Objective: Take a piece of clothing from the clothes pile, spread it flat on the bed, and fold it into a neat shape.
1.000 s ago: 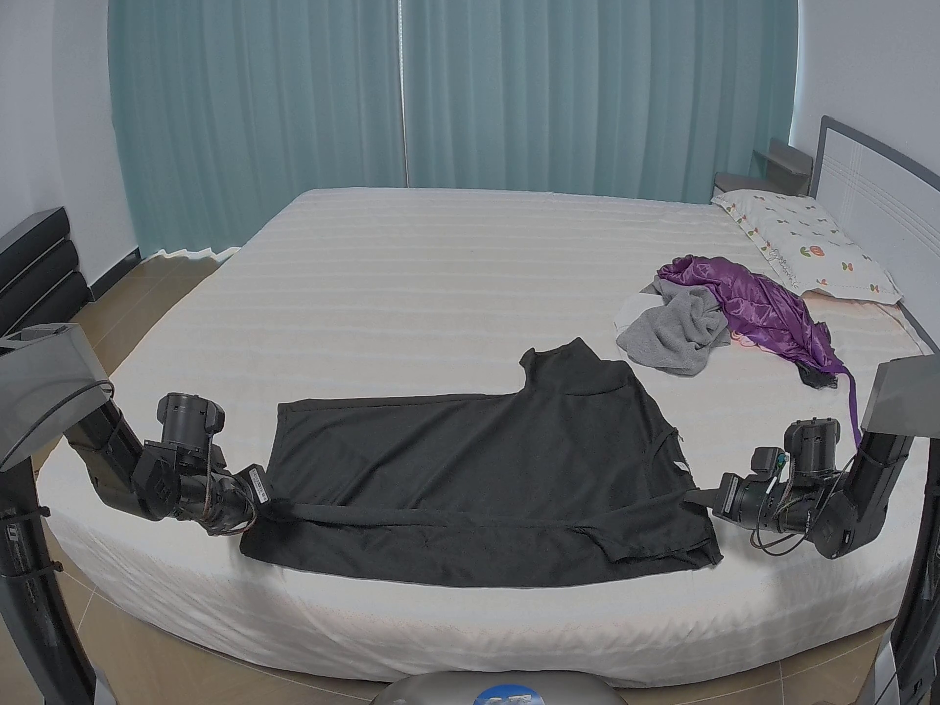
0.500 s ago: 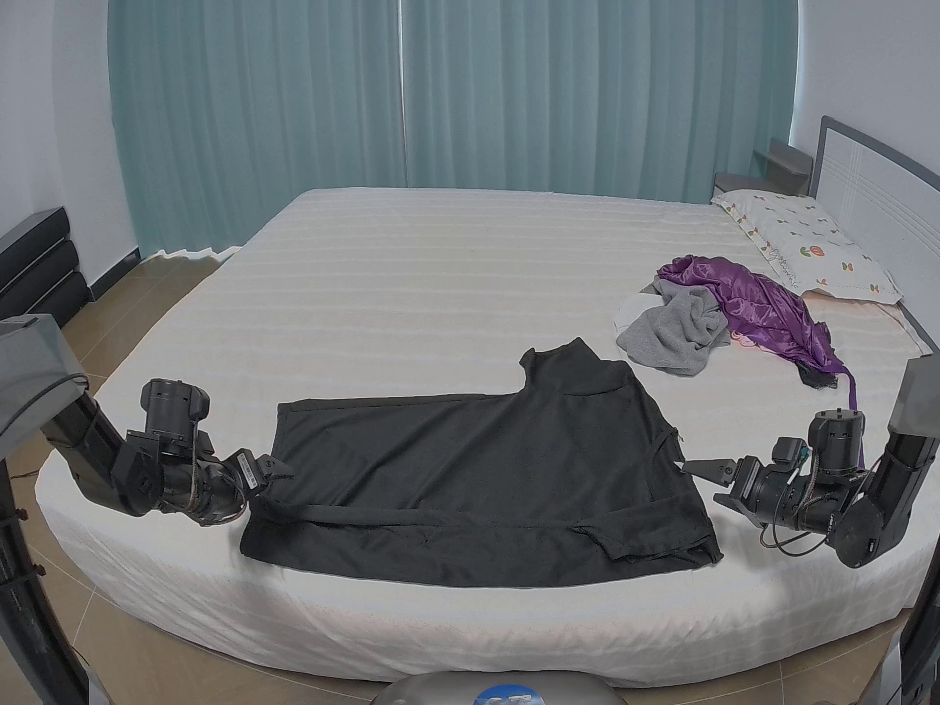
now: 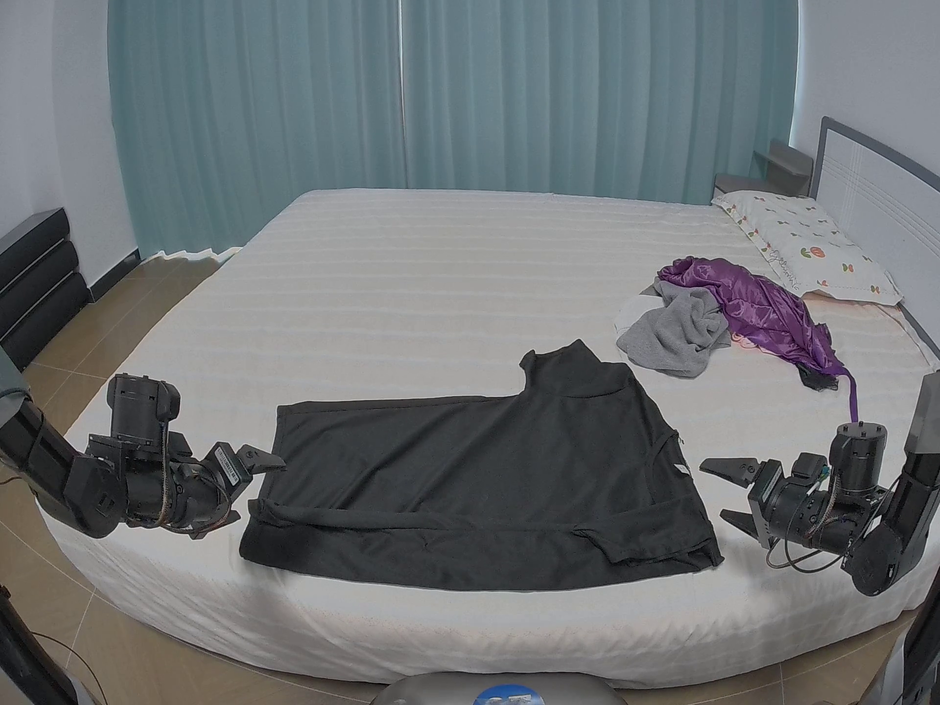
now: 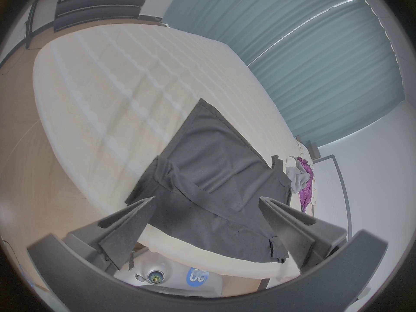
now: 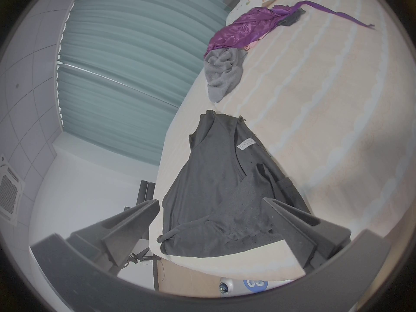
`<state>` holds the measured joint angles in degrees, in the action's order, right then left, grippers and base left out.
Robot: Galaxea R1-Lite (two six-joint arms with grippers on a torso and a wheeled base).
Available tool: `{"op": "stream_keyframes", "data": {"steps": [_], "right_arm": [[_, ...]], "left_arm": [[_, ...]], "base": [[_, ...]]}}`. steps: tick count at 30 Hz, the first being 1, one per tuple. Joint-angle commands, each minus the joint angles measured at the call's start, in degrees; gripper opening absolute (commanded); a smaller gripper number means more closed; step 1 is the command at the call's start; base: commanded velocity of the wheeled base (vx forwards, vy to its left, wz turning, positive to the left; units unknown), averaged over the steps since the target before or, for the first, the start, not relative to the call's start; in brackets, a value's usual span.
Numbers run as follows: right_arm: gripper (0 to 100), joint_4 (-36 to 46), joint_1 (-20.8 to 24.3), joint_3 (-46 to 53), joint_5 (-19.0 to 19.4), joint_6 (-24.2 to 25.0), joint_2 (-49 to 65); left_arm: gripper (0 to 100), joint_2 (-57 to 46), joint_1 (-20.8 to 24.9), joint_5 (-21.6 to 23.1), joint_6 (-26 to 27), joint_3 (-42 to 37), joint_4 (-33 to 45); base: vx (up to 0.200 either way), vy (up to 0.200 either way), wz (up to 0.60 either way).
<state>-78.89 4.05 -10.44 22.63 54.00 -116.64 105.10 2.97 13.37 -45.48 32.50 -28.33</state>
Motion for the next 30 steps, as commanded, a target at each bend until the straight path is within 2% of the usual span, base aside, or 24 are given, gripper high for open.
{"op": "stream_keyframes", "data": {"steps": [1,8,13,18,20,23,24,28,30], "right_arm": [[100,-0.13,0.00,0.77,0.05,0.14,-1.75],[100,-0.13,0.08,0.86,0.05,0.22,-3.95],[100,-0.04,0.35,1.47,0.14,0.31,-3.95],[100,-0.13,1.05,1.47,0.05,0.31,-4.03],[100,-0.13,1.67,1.56,-0.04,0.22,-3.95],[100,-0.13,1.67,1.56,-0.04,0.22,-3.95],[100,-0.13,1.75,1.56,-0.04,0.22,-4.03],[100,-0.13,1.75,1.47,-0.04,0.22,-4.30],[100,-0.13,1.75,1.47,-0.04,0.22,-4.30]], "left_arm": [[100,-0.07,1.33,0.34,-1.01,-0.42,-0.06],[100,7.05,4.67,-0.54,-0.84,-1.04,0.03],[100,8.20,5.99,-0.54,-0.92,-1.04,0.47],[100,10.57,5.81,-0.98,-0.92,0.72,-0.06],[100,13.73,5.38,-3.62,-0.92,3.89,0.03],[100,14.17,5.38,-4.14,-0.92,4.41,0.03],[100,16.81,4.67,-7.22,-1.36,9.42,0.12],[100,16.55,4.50,-7.48,-5.58,11.09,-0.15],[100,16.55,4.50,-7.48,-5.58,11.09,-0.15]], "base": [[0.000,0.000,0.00],[0.000,0.000,0.00],[0.000,0.000,0.00],[0.000,0.000,0.00],[0.000,0.000,0.00],[0.000,0.000,0.00],[0.000,0.000,0.00],[0.000,0.000,0.00],[0.000,0.000,0.00]]}}
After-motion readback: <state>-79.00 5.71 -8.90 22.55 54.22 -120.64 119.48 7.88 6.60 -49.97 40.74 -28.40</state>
